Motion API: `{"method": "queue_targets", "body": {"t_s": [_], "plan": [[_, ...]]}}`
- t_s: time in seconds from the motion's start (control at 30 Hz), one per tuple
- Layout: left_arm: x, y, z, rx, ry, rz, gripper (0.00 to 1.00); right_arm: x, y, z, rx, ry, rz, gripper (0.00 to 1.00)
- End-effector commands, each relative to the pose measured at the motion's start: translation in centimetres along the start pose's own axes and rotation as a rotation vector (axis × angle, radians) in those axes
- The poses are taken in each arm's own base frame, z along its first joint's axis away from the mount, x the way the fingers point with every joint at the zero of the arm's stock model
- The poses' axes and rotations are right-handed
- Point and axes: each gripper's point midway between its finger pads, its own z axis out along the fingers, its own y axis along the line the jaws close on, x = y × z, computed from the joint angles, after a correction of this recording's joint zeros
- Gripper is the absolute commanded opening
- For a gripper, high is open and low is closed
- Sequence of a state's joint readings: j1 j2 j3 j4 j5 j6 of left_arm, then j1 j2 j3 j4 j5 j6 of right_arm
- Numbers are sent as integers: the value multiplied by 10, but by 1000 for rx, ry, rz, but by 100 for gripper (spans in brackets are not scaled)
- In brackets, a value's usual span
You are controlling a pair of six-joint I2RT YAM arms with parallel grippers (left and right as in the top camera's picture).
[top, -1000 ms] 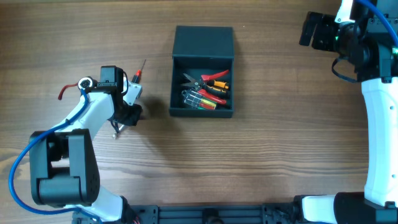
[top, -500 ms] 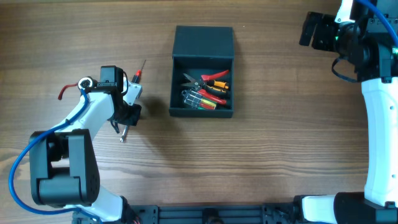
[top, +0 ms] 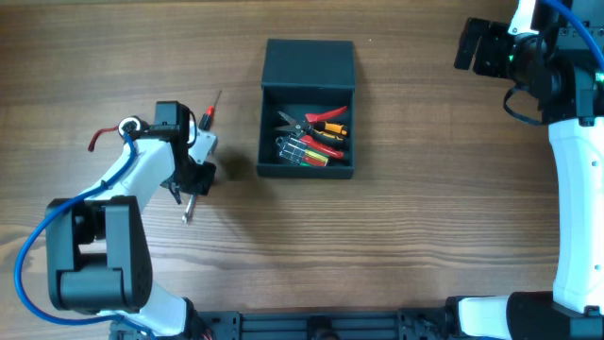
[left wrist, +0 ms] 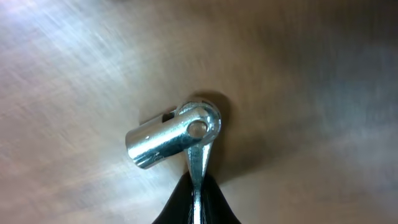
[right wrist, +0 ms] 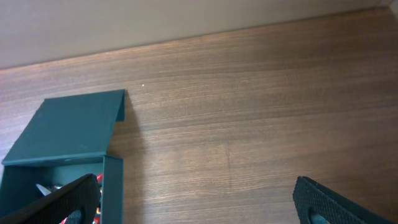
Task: Pack container
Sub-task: 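Lift the socket wrench and carry it over the green box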
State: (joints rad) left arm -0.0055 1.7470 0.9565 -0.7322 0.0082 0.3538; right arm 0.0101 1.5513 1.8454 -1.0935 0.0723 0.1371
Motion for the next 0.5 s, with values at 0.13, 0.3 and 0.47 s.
{"method": "queue_targets", "body": {"t_s": [0.13, 0.3, 0.47], "plan": [[-28, -20, -55, 8, 13, -46, 4, 1, -4, 2, 20, 4, -2, 100], [-52, -29, -98, 3, -29, -7, 4, 1, -4, 2, 20, 5, -2, 100], [-93, -49, -149, -11, -170, 75, 4, 2, -4, 2, 21, 7, -2, 100]]}}
